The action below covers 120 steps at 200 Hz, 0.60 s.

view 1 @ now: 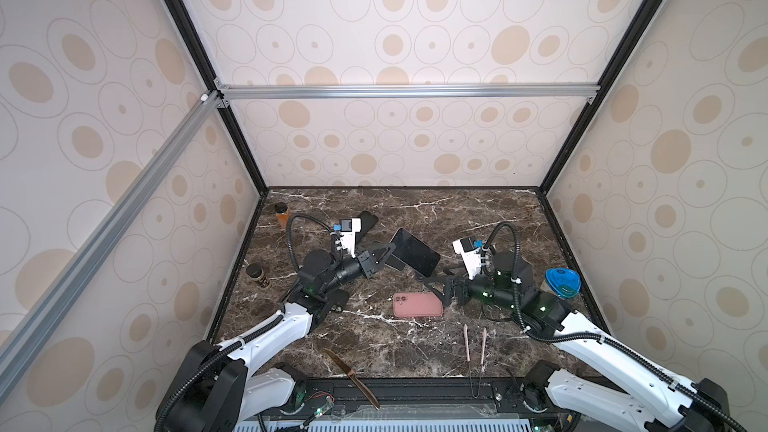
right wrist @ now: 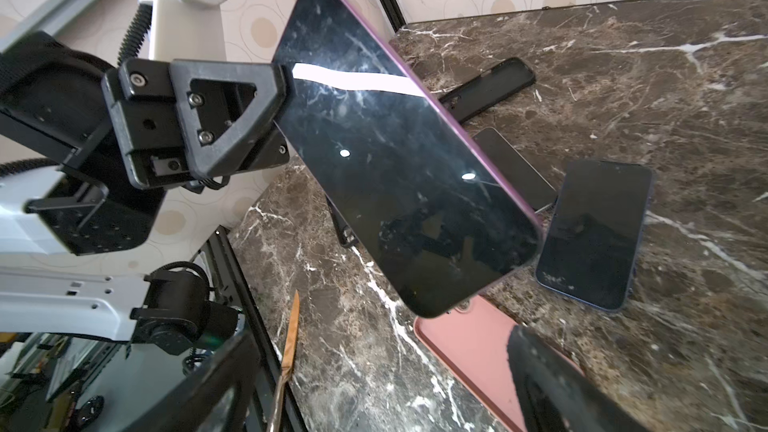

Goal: Put the phone into the phone case

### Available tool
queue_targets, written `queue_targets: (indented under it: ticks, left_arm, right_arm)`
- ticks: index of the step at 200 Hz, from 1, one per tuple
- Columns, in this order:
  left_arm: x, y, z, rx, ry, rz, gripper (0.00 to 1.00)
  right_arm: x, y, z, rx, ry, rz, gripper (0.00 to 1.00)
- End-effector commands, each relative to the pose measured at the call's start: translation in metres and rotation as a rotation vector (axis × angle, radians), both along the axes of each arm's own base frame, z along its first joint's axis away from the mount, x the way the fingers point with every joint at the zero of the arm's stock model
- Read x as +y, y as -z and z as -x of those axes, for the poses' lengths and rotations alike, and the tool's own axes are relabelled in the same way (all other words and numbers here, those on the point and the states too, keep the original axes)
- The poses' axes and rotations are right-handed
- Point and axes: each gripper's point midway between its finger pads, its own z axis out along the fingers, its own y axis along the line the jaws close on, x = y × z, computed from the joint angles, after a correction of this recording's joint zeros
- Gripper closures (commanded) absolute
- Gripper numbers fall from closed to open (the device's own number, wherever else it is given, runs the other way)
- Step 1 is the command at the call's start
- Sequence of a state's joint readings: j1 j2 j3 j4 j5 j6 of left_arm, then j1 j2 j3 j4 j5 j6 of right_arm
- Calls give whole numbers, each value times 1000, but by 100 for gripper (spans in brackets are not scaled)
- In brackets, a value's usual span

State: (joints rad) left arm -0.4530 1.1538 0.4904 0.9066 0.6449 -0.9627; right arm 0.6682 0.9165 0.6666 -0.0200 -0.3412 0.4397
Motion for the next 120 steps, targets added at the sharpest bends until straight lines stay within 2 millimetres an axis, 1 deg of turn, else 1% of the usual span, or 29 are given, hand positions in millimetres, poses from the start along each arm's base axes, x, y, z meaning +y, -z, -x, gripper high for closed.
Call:
queue_targets:
  ticks: [1, 34, 48, 81, 120]
  left_arm:
    - [17, -63, 14, -165, -10, 171, 100]
    - [26, -77, 19, -185, -5, 262, 100]
    - [29, -82, 22, -188, 14, 308, 100]
    - [36, -89, 30, -196, 63, 411, 100]
    - [40, -85, 28, -181, 68, 451, 100]
  right_arm:
    - [7, -8, 0, 10, -14, -78, 3]
    - [12, -22, -1, -2, -38, -196, 3]
    - [12, -29, -3, 1, -57, -256, 5]
    - [13, -47, -4, -10, -108, -363, 12]
    - [18, -65, -4, -46, -146, -422, 22]
